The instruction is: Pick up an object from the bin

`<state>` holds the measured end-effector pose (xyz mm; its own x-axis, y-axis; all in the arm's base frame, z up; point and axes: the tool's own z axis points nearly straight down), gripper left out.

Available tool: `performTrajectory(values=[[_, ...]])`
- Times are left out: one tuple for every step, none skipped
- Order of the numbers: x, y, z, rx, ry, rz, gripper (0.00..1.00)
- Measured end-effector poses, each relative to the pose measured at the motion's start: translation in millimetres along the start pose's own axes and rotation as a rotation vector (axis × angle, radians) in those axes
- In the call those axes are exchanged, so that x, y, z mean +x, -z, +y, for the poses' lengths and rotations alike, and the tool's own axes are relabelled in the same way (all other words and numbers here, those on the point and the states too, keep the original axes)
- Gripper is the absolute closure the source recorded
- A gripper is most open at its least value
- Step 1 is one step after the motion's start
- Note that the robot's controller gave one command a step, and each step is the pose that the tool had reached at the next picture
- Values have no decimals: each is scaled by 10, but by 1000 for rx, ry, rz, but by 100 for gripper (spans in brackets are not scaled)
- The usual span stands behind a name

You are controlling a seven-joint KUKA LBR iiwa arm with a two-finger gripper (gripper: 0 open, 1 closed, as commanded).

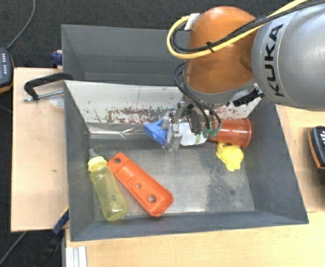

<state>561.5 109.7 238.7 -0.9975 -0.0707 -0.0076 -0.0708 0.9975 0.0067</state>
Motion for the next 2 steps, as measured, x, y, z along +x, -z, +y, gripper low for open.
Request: performTrajectory(values=[[9, -17, -2, 0, 0, 4, 100], [-77, -130, 59, 1, 86, -1, 100]])
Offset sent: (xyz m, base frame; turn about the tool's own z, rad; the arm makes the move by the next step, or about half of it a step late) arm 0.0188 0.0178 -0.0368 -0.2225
